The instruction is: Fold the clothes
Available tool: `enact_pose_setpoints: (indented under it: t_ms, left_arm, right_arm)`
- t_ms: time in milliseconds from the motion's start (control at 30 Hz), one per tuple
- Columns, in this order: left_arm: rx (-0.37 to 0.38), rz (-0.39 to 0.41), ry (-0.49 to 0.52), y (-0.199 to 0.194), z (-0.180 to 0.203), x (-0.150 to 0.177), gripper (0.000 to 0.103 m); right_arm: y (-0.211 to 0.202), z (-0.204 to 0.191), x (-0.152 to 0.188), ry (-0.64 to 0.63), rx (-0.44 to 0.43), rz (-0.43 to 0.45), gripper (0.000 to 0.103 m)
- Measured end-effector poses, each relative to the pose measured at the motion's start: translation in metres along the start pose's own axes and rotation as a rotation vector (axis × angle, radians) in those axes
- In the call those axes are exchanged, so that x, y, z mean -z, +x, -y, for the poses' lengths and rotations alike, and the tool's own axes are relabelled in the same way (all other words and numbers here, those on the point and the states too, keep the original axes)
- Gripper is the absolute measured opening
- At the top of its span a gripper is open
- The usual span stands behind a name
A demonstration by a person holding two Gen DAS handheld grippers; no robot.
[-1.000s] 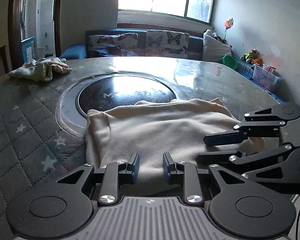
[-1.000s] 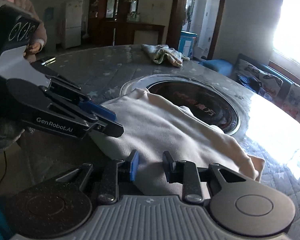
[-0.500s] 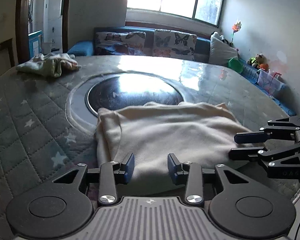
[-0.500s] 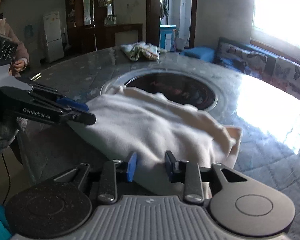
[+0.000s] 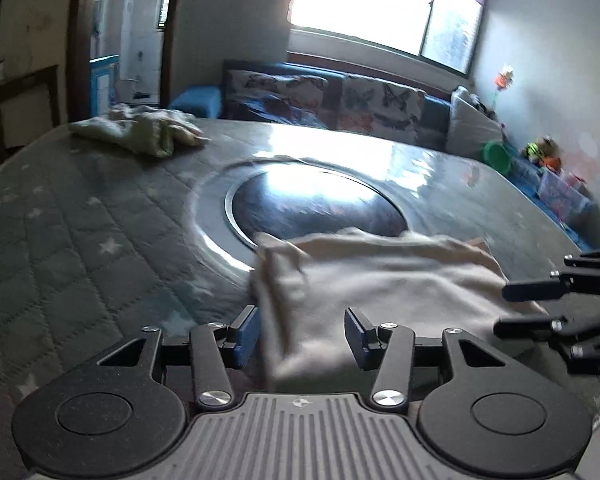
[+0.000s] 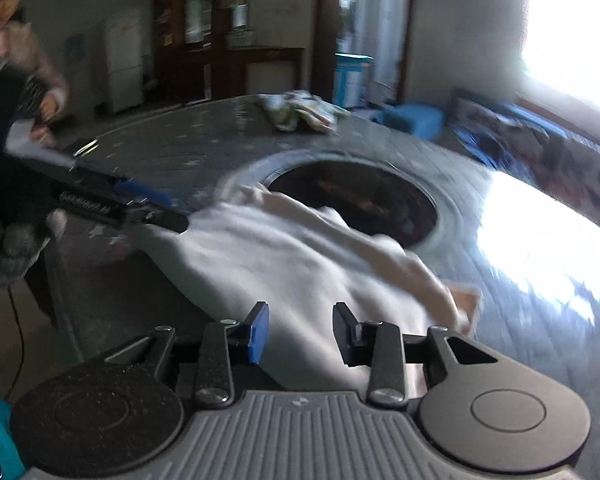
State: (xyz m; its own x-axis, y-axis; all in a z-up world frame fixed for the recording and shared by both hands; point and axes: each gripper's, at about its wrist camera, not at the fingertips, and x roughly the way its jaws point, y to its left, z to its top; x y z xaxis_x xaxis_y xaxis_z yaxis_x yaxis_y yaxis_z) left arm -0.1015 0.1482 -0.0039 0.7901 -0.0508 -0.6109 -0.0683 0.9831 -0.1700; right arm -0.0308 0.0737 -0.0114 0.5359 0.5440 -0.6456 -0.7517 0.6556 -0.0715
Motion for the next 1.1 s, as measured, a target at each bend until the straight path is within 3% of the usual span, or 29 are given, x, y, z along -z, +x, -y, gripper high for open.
enact_pose_setpoints:
  t_ms: [267, 433, 567, 733, 1100]
  left_arm:
    - [-0.078, 0.002, -0.130, -0.009, -0.041, -0.014, 0.060]
    - [-0.060, -0.011, -0.178, -0.009, -0.049, -0.016, 0.067]
    - [-0.014, -0.036, -0.210, 0.000, -0.045, -0.015, 0.068]
    - [0.051, -0.081, -0.299, 0.016, -0.045, -0.015, 0.069]
    - [0.240, -0.223, -0.609, 0.059, -0.050, -0.016, 0.070]
  right_arm:
    - [0.036, -0.064, -0.038, -0.252, -0.120, -0.016, 0.042]
    - [0.068, -0.100, -0.043, -0.357, -0.159, -0.051, 0.042]
    - [0.085, -0.112, -0.039, -0.406, -0.123, -0.070, 0.039]
    - [0.082, -0.097, -0.042, -0.279, -0.139, -0.042, 0.012]
    - [0.043, -0.051, -0.049, -0.038, -0.215, 0.054, 0.007]
